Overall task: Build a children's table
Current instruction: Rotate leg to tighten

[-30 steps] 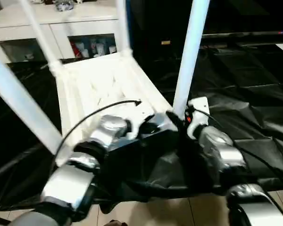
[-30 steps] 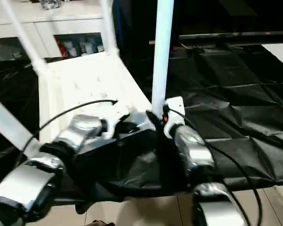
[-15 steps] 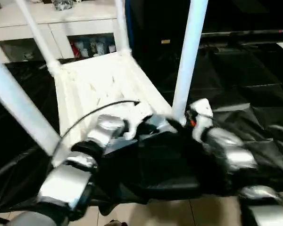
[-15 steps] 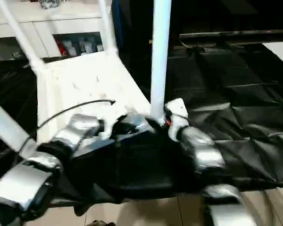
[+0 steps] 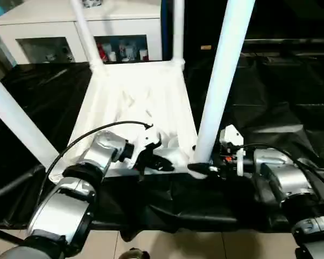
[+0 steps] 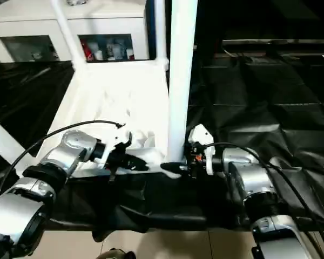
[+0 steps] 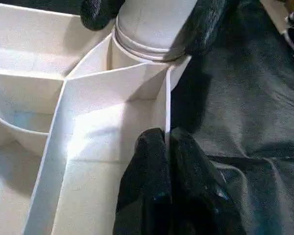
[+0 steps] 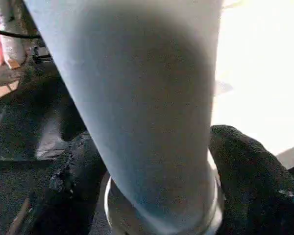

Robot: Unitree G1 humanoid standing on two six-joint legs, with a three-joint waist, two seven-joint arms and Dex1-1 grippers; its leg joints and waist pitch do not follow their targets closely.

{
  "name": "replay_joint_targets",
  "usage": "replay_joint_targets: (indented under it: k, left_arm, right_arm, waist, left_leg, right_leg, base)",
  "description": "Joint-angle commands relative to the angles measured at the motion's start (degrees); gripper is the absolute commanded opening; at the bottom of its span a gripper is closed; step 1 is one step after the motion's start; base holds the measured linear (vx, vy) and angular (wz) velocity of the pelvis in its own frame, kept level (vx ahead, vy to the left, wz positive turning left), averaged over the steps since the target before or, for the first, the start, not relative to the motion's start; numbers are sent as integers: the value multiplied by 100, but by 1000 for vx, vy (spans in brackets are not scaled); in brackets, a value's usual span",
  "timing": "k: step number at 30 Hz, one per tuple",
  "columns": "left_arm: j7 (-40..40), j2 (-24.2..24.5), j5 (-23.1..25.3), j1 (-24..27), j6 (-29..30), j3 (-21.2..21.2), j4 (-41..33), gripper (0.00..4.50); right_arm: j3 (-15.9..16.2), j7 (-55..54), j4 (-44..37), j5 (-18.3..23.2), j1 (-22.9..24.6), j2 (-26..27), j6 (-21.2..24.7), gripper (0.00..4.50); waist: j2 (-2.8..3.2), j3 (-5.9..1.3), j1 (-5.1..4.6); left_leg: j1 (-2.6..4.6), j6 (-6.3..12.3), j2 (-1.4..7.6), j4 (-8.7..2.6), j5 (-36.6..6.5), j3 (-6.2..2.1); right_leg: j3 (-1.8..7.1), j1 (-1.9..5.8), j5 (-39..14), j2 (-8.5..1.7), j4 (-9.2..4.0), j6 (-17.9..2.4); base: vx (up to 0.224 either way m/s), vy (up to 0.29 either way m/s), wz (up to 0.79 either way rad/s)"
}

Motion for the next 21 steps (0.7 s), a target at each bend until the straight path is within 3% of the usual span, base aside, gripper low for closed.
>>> replay_joint_targets:
  k: [1,8,9,12,16,18,19,20,21]
  left_arm:
    - [-289,-28,-113,15,26,-50,-198,0]
    - [100,-90,-131,15,28,32,-202,0]
    - [784,-218,-94,-74,1,161,-63,0]
    - [1644,-408,-50,-208,-74,305,133,0]
    - [2429,-632,32,-336,-65,358,275,0]
    - [3212,-935,60,-486,9,417,411,0]
    - [3382,-1013,70,-517,16,420,437,0]
    - [3467,-1051,77,-531,14,418,449,0]
    - [3467,-1051,77,-531,14,418,449,0]
  right_arm:
    - [35,147,-169,84,14,5,123,305]
    - [70,107,-164,120,83,113,214,257]
    - [-6,-230,-88,90,128,248,237,254]
    - [-216,-1198,211,-69,100,557,110,252]
    - [-517,-2643,791,-279,-52,900,-91,249]
    - [-936,-4045,1265,-210,-205,1303,-38,249]
    - [-1043,-4356,1365,-160,-250,1408,1,249]
    - [-1097,-4518,1419,-132,-277,1466,20,248]
    - [-1097,-4518,1419,-132,-277,1466,20,248]
  waist:
    - [-135,-386,-10]
    - [-125,-385,36]
    - [-104,-381,37]
    - [-112,-369,28]
    - [-109,-351,-138]
    - [-73,-351,-202]
    - [-81,-346,-269]
    - [-36,-355,-295]
    - [-60,-353,-313]
  left_leg:
    - [194,444,378,-396,-1424,-194]
    - [202,441,387,-393,-1407,-196]
    - [205,397,396,-398,-1474,-194]
    - [204,234,380,-419,-1630,-208]
    - [213,-61,357,-471,-2021,-242]
    - [211,-49,344,-466,-2040,-233]
    - [223,-86,334,-474,-2127,-239]
    - [214,-108,321,-476,-2114,-260]
    - [205,-80,317,-479,-2105,-248]
  right_leg:
    - [199,217,-790,-336,-352,-1522]
    - [196,203,-929,-332,-361,-1469]
    - [205,189,-999,-332,-366,-1454]
    - [201,190,-1256,-329,-391,-1365]
    - [195,179,-1700,-345,-445,-1216]
    - [199,180,-1650,-325,-460,-1199]
    - [203,156,-1668,-322,-470,-1217]
    - [188,185,-1713,-326,-468,-1177]
    - [184,188,-1674,-314,-486,-1163]
  base:
    - [0,0,0]
    - [0,0,0]
    - [0,0,0]
    - [0,0,0]
    - [0,0,0]
    - [0,0,0]
    - [0,0,0]
    - [0,0,0]
    - [0,0,0]
